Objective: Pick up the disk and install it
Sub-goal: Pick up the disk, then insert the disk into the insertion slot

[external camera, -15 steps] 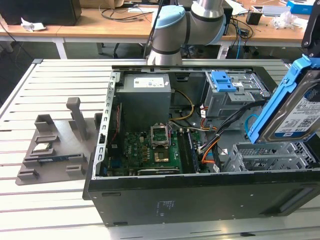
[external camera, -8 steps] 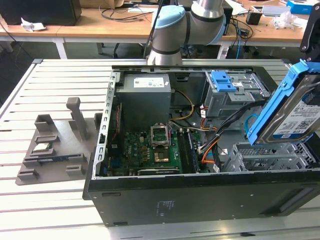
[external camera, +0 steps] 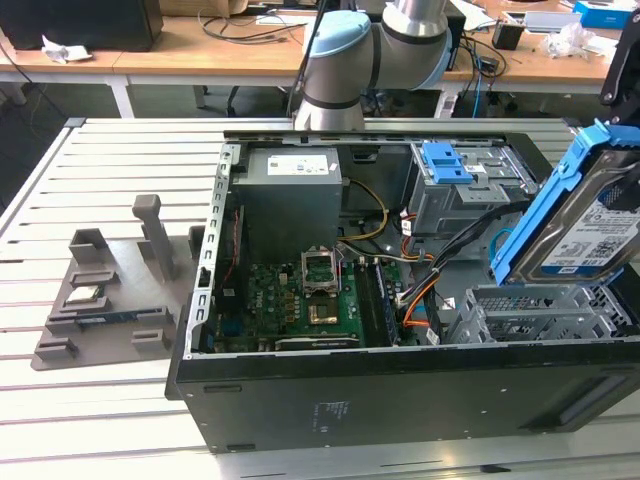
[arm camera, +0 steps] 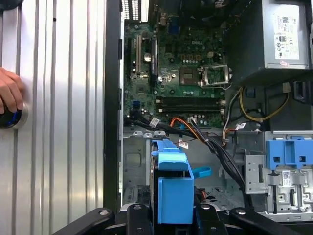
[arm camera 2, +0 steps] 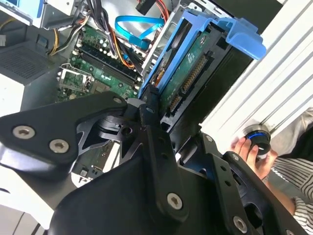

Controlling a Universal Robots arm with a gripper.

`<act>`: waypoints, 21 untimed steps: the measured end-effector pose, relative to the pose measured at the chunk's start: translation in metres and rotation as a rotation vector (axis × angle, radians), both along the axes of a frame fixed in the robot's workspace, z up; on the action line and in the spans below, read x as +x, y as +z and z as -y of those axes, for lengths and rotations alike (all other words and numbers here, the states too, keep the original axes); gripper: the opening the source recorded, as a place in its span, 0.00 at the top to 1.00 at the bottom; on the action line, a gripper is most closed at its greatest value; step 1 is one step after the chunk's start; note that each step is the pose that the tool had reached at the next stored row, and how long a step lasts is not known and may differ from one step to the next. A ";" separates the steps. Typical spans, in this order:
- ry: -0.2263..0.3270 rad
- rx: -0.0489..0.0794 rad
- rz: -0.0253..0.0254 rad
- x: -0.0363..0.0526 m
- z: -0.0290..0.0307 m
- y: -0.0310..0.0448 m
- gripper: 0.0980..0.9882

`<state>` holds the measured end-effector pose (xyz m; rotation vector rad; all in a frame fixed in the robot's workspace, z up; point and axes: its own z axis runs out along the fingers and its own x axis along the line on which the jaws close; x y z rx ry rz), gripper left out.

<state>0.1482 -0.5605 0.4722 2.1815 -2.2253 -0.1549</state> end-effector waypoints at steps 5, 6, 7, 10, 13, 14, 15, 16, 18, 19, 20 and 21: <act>0.000 0.000 0.0000 0.0000 0.0000 -0.0099 0.70; 0.000 0.000 0.0000 0.0000 0.0000 -0.0099 0.70; 0.000 0.000 0.0001 0.0000 0.0000 -0.0100 0.70; 0.000 0.000 0.0000 -0.0001 0.0000 -0.0101 0.70; 0.000 0.000 0.0000 -0.0001 0.0000 -0.0101 0.70; 0.000 0.000 0.0000 -0.0001 0.0000 -0.0102 0.70; 0.000 0.000 0.0000 -0.0001 0.0000 -0.0102 0.70; 0.000 0.000 0.0000 -0.0001 0.0000 -0.0102 0.70; 0.000 0.000 0.0001 -0.0001 0.0000 -0.0102 0.70; 0.000 0.000 0.0000 -0.0001 0.0000 -0.0103 0.70; 0.000 0.000 0.0000 -0.0001 -0.0001 -0.0111 0.70; 0.000 0.000 0.0000 -0.0001 -0.0001 -0.0128 0.70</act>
